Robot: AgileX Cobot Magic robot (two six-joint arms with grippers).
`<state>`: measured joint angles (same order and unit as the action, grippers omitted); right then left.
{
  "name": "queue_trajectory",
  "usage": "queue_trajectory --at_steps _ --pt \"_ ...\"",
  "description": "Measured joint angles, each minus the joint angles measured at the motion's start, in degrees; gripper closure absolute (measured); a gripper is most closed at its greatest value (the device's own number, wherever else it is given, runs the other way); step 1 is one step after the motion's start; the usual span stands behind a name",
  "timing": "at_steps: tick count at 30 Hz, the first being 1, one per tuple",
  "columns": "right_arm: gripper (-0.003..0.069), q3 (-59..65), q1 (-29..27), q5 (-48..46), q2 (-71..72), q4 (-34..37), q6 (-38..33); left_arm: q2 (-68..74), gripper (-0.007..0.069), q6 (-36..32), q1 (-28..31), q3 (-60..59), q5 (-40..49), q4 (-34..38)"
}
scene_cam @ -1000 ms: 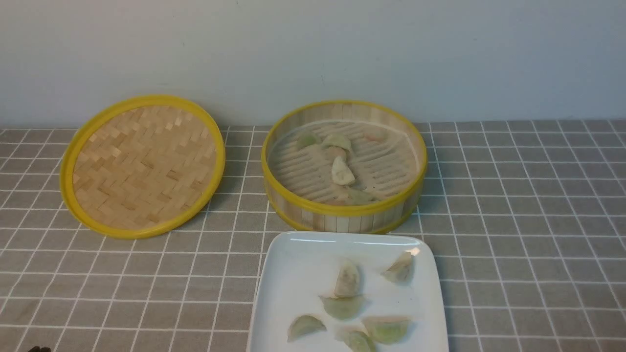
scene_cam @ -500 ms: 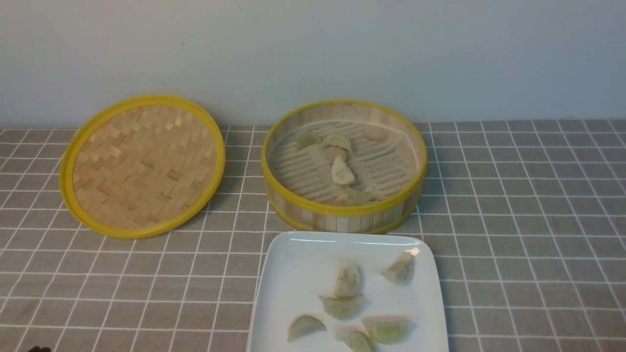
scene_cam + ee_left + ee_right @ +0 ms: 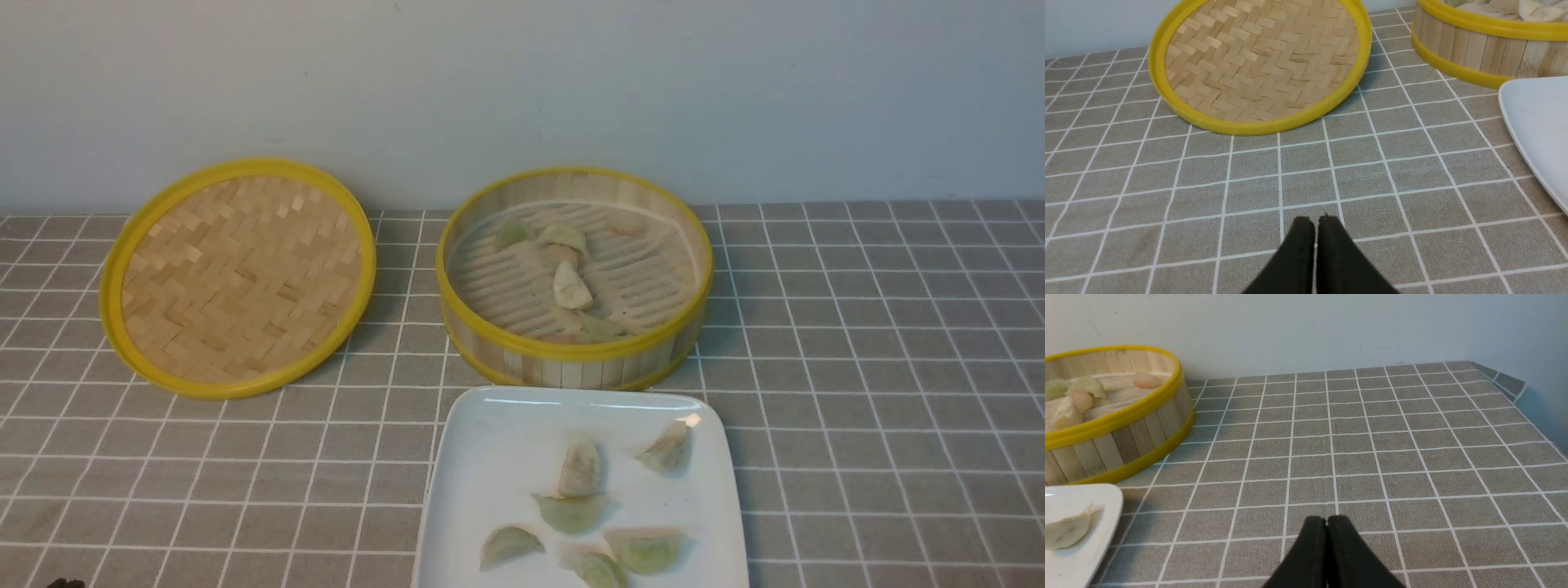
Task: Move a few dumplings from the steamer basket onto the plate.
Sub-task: Use the left arm to grab a dumpling from the steamer
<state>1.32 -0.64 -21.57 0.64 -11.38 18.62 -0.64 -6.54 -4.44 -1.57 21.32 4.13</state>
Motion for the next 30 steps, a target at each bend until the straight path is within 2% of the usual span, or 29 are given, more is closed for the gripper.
queue_trajectory --at_steps 8,13,18,25,27,30 --pt "0.0673 0.0 0.0 0.0 0.0 0.0 0.06 0.0 0.0629 -0.09 0.0 0.0 -0.37 -0.28" --pt "0.0673 0.0 0.0 0.0 0.0 0.0 0.06 0.0 0.0629 0.01 0.0 0.0 -4.82 -0.01" --pt "0.0673 0.0 0.0 0.0 0.0 0.0 0.0 0.0 0.0629 0.7 0.0 0.0 -6.93 4.45" --pt "0.0673 0.0 0.0 0.0 0.0 0.0 0.0 0.0 0.0629 4.21 0.0 0.0 -11.07 21.3" --pt "0.0673 0.0 0.0 0.0 0.0 0.0 0.0 0.0 0.0629 4.77 0.0 0.0 -16.37 29.71" --pt "0.0673 0.0 0.0 0.0 0.0 0.0 0.0 0.0 0.0629 4.98 0.0 0.0 -25.64 38.3"
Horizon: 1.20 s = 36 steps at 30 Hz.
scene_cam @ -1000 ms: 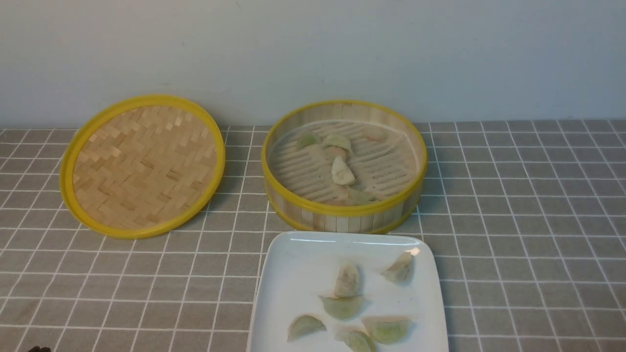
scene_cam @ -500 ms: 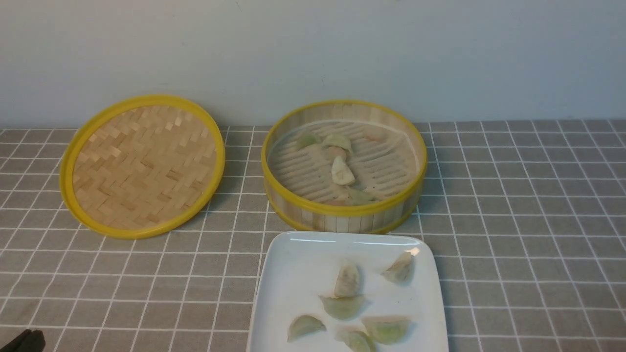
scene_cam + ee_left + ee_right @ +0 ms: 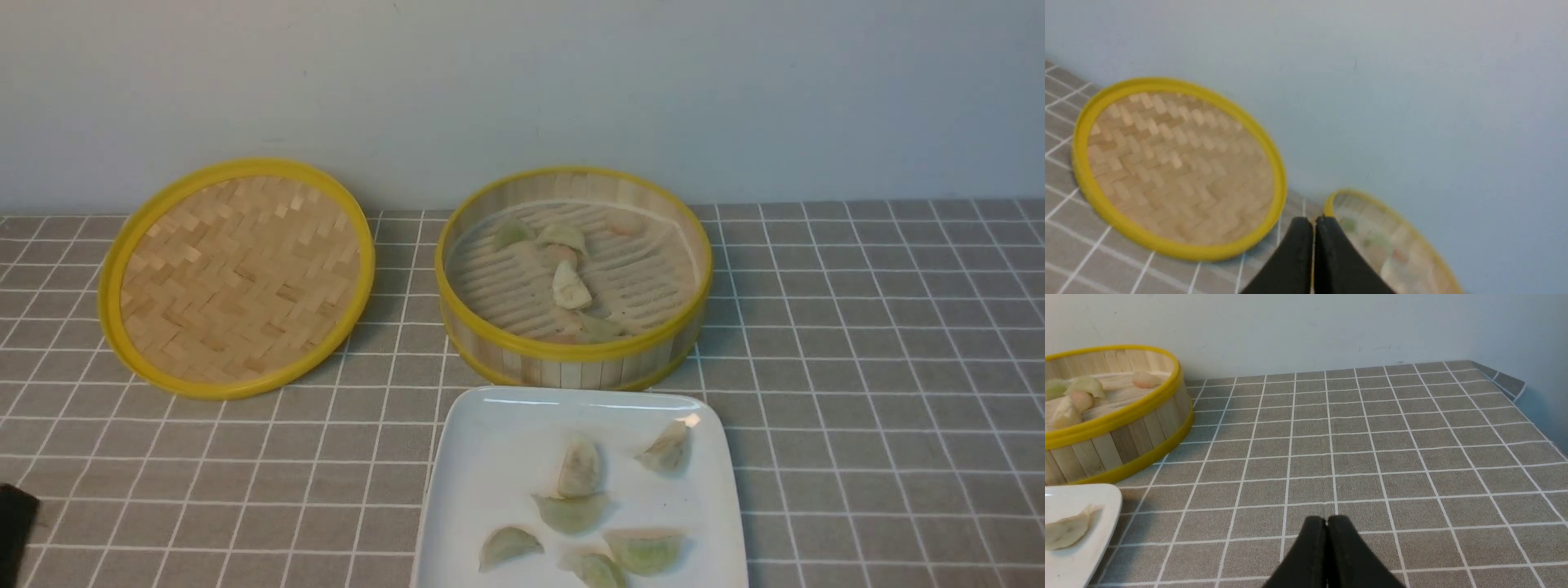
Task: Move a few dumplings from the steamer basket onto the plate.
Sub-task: Use the left arm to grab a dumpling from the steamer
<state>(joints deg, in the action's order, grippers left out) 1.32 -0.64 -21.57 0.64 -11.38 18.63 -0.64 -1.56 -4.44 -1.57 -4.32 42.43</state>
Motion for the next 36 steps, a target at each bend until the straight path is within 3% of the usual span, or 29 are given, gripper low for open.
queue_trajectory --at_steps 4,8,14,15,19,22,25,28,31,33,34,36 --pt "0.0673 0.0 0.0 -0.07 0.0 -0.42 0.0 0.0 0.0629 -0.3 0.0 3.75 -4.6 4.26" --pt "0.0673 0.0 0.0 -0.18 0.0 -0.84 0.0 5.61 0.0629 -4.4 0.0 16.44 0.52 1.41" --pt "0.0673 0.26 0.0 3.55 0.0 2.36 0.37 25.24 0.0629 -10.01 0.0 39.5 23.69 -2.22" --pt "0.0673 0.28 0.0 6.95 0.0 5.74 1.17 32.79 0.0629 -11.62 0.0 46.54 34.36 -2.66" --pt "0.0673 0.28 0.0 18.72 0.02 13.93 4.72 54.76 0.0629 -15.59 0.0 63.09 55.74 -3.56" --pt "0.0673 0.28 0.0 24.33 0.02 16.46 5.31 69.12 0.0629 -17.56 -0.31 72.04 64.32 -4.14" --pt "0.0673 0.28 0.0 26.59 0.02 16.9 5.06 79.85 0.0629 -17.8 -2.28 78.71 67.03 -6.77" --pt "0.0673 0.28 0.0 28.02 0.02 18.32 5.33 92.73 0.0629 -16.26 -8.58 87.96 68.18 -13.81" --pt "0.0673 -1.9 0.15 20.66 0.02 19.8 6.99 99.62 0.0629 -14.32 -12.41 94.06 69.58 -17.94" --pt "0.0673 -10.44 0.66 5.46 -1.79 19.83 6.9 106.56 0.0629 -12.33 -15.71 102.65 71.31 -22.13" --pt "0.0673 -10.44 0.73 5.46 -2.11 19.71 6.78 107.68 0.0629 -12.13 -15.9 104.0 71.46 -22.54" --pt "0.0673 -22.25 0.74 -11.29 -8.7 17.68 4.76 114.54 0.0629 -11.6 -17.59 112.27 73.36 -24.06"
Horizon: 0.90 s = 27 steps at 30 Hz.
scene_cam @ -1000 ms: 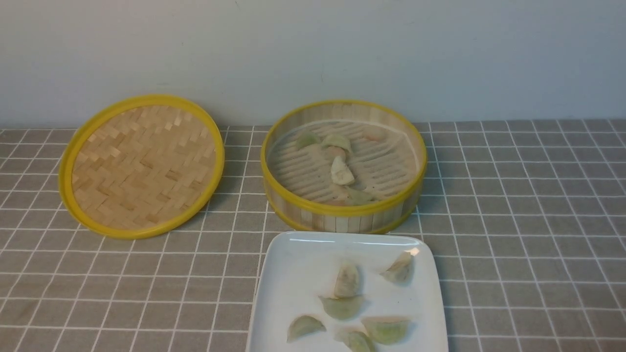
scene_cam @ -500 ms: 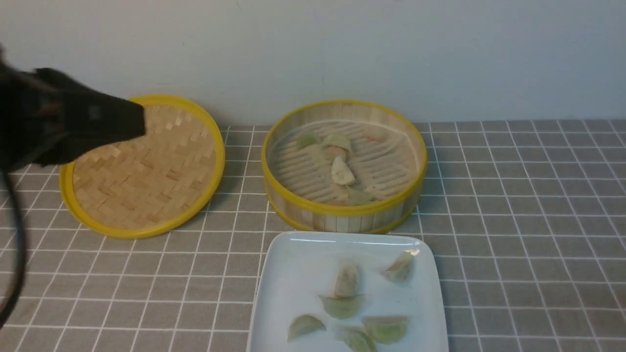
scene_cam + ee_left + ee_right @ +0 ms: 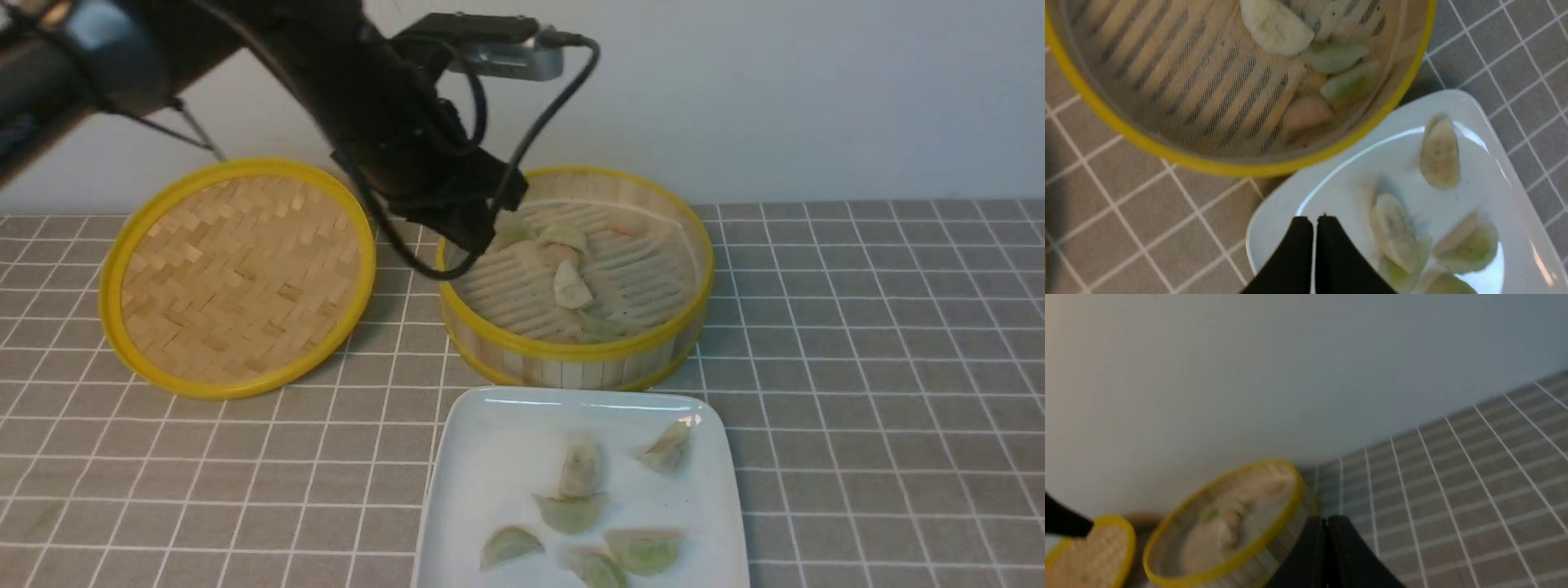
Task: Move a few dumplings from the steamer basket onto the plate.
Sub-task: Use the left arm to grab a dumpling from the steamer
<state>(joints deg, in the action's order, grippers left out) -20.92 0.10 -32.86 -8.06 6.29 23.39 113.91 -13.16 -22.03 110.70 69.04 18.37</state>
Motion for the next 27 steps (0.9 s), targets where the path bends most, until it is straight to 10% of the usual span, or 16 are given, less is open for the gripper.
queue_trajectory --at_steps 9,19,27 --pt "0.0673 -27.59 0.0 -33.96 -22.99 -4.47 -11.29 26.99 0.0629 3.53 -3.72 33.72 1.57 -2.83" --pt "0.0673 -28.96 0.0 -37.19 -23.87 -4.25 -12.17 31.82 0.0617 10.67 -5.83 41.02 2.49 -8.02" --pt "0.0672 -28.96 0.0 -37.33 -23.87 -3.17 -12.17 34.32 0.0358 10.78 -5.89 41.08 2.53 -10.94"
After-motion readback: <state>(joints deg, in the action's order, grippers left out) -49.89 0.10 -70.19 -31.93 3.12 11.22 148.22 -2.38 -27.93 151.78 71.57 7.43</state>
